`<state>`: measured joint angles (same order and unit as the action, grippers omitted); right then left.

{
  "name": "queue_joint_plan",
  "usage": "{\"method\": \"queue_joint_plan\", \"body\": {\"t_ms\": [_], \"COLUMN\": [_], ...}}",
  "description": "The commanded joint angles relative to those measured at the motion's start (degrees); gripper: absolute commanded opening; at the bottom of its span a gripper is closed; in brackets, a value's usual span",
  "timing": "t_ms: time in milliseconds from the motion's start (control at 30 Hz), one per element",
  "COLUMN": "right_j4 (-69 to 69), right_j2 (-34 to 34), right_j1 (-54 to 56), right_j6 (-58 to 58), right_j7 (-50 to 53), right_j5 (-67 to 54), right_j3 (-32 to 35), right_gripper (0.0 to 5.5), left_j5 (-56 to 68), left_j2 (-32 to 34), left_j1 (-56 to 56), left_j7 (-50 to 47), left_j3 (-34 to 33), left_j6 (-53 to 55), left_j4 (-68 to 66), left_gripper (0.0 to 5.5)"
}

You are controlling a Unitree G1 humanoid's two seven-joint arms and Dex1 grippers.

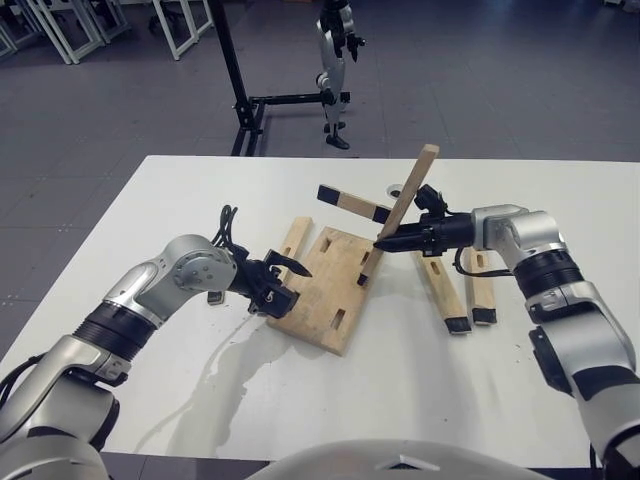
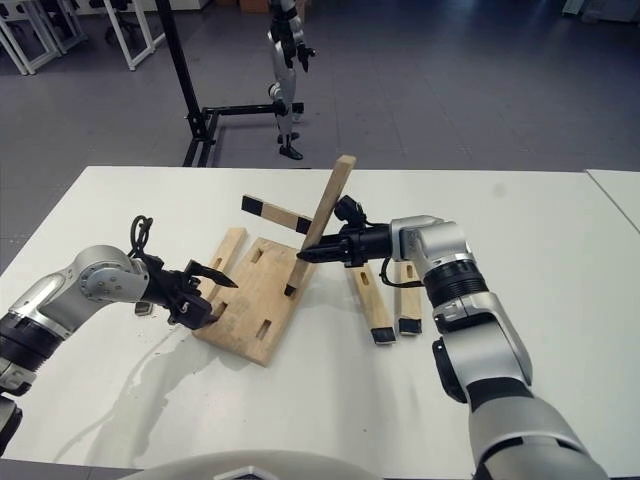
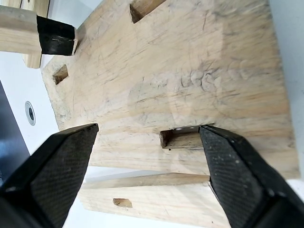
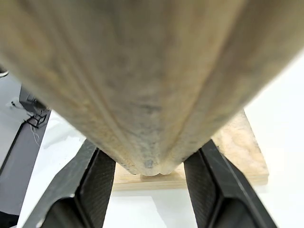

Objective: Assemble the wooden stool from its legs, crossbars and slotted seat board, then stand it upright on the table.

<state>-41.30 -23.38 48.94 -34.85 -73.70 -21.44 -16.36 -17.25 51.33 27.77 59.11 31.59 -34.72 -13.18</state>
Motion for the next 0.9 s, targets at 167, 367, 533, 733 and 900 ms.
{"method": "queue_joint_plan", "body": {"t_ms": [167, 367, 533, 733, 900], "right_j4": [-15.8, -23.1, -24.6, -11.7, -2.2], "right_j2": [2.5, 2.8, 3.2, 5.8, 5.1], "right_j1": [4.9, 7.6, 8.0, -6.4, -18.8], "right_j6": [10.9, 16.7, 19.4, 21.7, 23.8], "right_j7": [2.0, 1.7, 1.5, 4.5, 11.0], "right_j5": [8.1, 12.4, 14.4, 16.1, 20.7], "right_j3": [1.3, 1.2, 1.7, -0.8, -6.1], "right_gripper": [2.02, 2.02, 2.02, 2.02, 2.02], "left_j5": [-4.5, -3.7, -3.3, -2.8, -1.1], "left_j2": [0.7, 0.7, 0.5, -1.3, -1.7], "left_j1": [-4.4, -4.9, -5.2, -6.5, -8.0], "left_j7": [1.6, 2.1, 1.9, 0.4, 1.1], "left_j3": [2.3, 1.7, 1.0, -0.5, -1.5], "left_j6": [-2.7, -2.4, -1.6, 1.8, 4.9], "left_j4": [-3.9, -3.2, -3.0, -0.5, 3.7], "left_gripper": [3.95, 3.95, 3.95, 3.95, 3.95]}}
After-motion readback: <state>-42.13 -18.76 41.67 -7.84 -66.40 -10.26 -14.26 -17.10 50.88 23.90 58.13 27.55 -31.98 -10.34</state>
